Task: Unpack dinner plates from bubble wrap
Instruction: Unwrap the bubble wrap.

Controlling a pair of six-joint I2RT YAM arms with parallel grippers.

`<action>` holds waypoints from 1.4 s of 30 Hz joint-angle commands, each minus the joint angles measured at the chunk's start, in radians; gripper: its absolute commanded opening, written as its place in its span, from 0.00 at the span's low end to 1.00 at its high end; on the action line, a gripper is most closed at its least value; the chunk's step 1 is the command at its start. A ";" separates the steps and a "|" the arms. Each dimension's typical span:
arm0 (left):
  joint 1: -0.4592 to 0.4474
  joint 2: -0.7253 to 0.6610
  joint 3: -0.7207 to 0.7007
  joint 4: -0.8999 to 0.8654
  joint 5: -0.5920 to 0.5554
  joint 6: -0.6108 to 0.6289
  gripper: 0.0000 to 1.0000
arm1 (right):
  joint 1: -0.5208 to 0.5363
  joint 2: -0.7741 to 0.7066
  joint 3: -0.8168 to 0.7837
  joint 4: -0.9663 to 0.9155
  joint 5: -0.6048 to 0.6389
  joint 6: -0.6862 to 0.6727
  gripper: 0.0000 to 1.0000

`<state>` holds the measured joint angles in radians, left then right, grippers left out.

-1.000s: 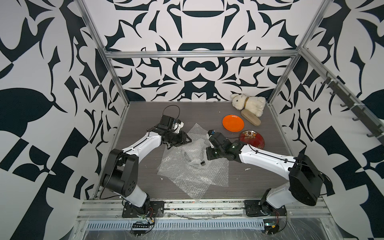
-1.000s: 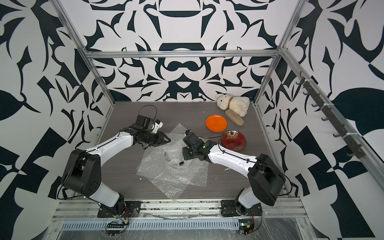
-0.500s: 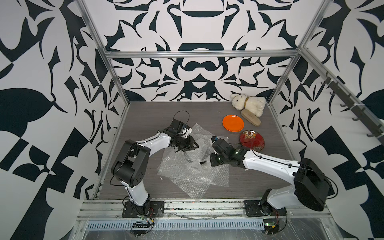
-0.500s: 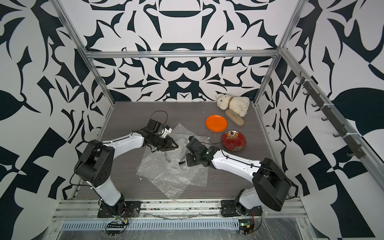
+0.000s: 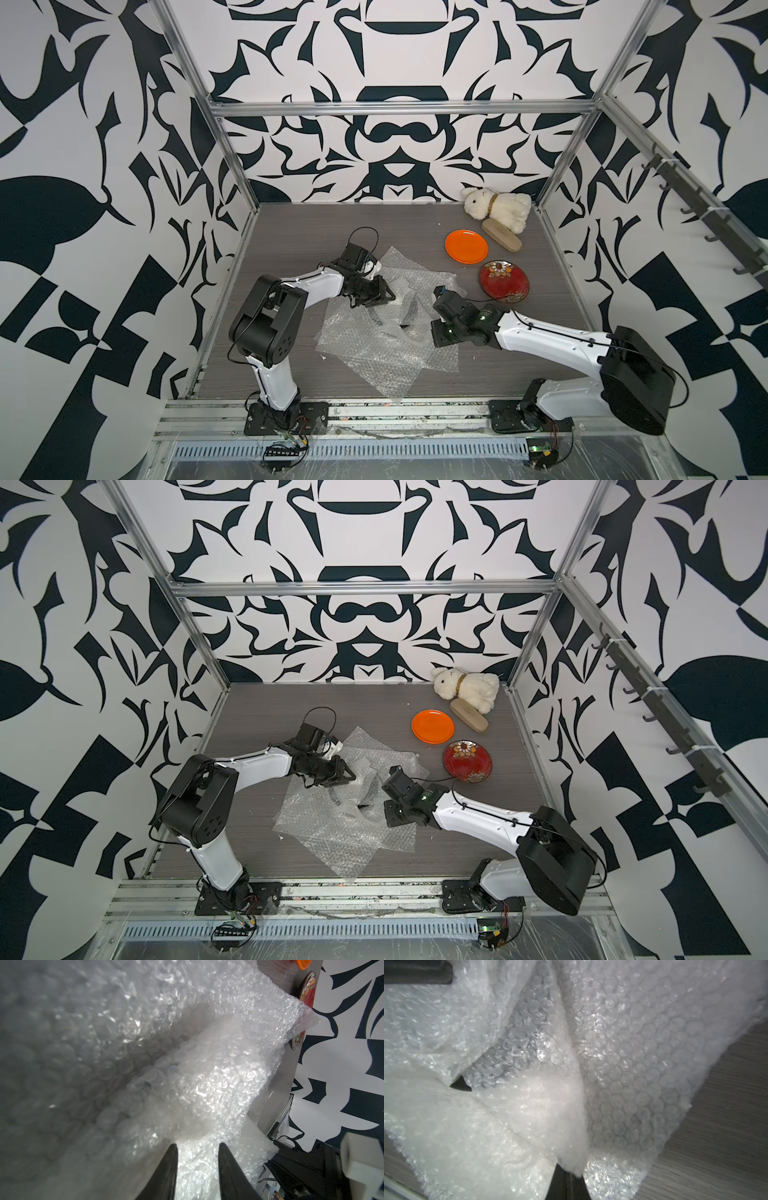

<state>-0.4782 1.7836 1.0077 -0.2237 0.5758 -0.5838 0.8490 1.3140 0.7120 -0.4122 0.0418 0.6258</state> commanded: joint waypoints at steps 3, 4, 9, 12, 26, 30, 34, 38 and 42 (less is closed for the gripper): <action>0.001 -0.018 -0.006 -0.030 -0.014 0.014 0.35 | 0.006 -0.104 0.031 -0.097 0.124 0.003 0.21; 0.001 -0.019 -0.004 -0.032 -0.016 0.016 0.35 | 0.006 -0.120 0.037 -0.109 0.138 0.002 0.24; 0.001 -0.020 -0.004 -0.032 -0.014 0.015 0.35 | 0.007 -0.200 0.068 -0.135 0.191 -0.024 0.32; 0.001 -0.023 -0.001 -0.035 -0.010 0.013 0.35 | 0.006 -0.221 0.100 -0.128 0.186 -0.049 0.35; 0.001 -0.036 0.009 -0.061 -0.009 0.029 0.36 | 0.006 0.124 0.353 -0.028 0.025 -0.129 0.34; 0.001 -0.040 0.014 -0.063 -0.011 0.029 0.36 | 0.007 0.194 0.336 -0.022 -0.018 -0.099 0.32; 0.001 -0.041 0.029 -0.076 -0.010 0.030 0.36 | 0.007 0.175 0.228 0.024 -0.062 -0.066 0.31; 0.001 -0.054 0.054 -0.101 -0.010 0.040 0.37 | 0.006 0.144 0.130 0.057 -0.110 -0.048 0.30; -0.002 -0.080 0.089 -0.145 -0.010 0.067 0.39 | 0.007 0.145 0.073 0.088 -0.137 -0.041 0.30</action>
<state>-0.4782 1.7531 1.0576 -0.3103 0.5694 -0.5556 0.8516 1.4815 0.8021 -0.3710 -0.0597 0.5652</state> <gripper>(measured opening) 0.389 0.303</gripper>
